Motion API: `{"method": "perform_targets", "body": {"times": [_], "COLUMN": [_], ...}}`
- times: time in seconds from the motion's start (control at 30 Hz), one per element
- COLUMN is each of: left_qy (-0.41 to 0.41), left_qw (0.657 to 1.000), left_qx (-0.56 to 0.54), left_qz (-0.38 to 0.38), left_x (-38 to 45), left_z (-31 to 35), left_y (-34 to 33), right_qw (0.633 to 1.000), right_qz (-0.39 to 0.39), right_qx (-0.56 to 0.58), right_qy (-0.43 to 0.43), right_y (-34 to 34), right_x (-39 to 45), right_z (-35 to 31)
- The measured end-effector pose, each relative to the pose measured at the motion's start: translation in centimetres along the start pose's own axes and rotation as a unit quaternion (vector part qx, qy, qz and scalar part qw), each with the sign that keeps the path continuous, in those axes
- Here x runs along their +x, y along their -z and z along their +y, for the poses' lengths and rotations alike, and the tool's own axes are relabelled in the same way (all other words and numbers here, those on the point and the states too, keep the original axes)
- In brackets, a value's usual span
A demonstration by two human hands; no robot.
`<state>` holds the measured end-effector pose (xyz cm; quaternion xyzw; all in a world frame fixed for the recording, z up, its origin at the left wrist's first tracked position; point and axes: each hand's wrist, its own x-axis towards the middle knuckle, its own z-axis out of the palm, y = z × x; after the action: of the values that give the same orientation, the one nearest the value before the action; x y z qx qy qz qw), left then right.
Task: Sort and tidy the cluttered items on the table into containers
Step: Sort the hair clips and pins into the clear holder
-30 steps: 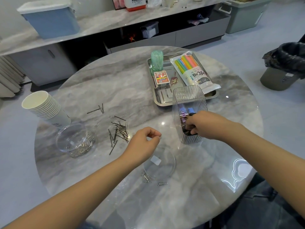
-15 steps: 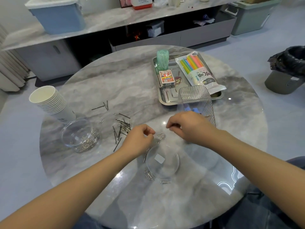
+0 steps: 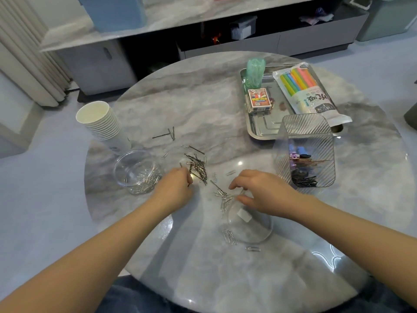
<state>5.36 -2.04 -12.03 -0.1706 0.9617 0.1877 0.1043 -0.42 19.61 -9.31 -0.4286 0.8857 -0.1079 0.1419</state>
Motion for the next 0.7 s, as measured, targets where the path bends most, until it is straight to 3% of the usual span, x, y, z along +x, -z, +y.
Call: {"method": "perform_targets", "body": {"times": [0.3, 0.57, 0.63, 0.7], "left_qy": [0.034, 0.038, 0.025, 0.013], "left_qw": [0.997, 0.997, 0.996, 0.993], "left_qx": [-0.066, 0.057, 0.039, -0.061], "left_qz": [0.025, -0.04, -0.074, -0.097], "left_x": [0.0, 0.1, -0.2, -0.7], "left_z": [-0.4, 0.7, 1.3, 2.2], "left_y": [-0.1, 0.2, 0.4, 1.0], "right_qw": [1.0, 1.0, 0.997, 0.979], "right_qz": [-0.002, -0.006, 0.003, 0.04], "right_qx": [0.0, 0.016, 0.071, 0.189], "right_qy": [-0.006, -0.007, -0.02, -0.067], "right_y": [-0.7, -0.9, -1.2, -1.3], "right_x": [0.1, -0.3, -0.3, 0.0], "right_z": [0.1, 0.2, 0.1, -0.4]}}
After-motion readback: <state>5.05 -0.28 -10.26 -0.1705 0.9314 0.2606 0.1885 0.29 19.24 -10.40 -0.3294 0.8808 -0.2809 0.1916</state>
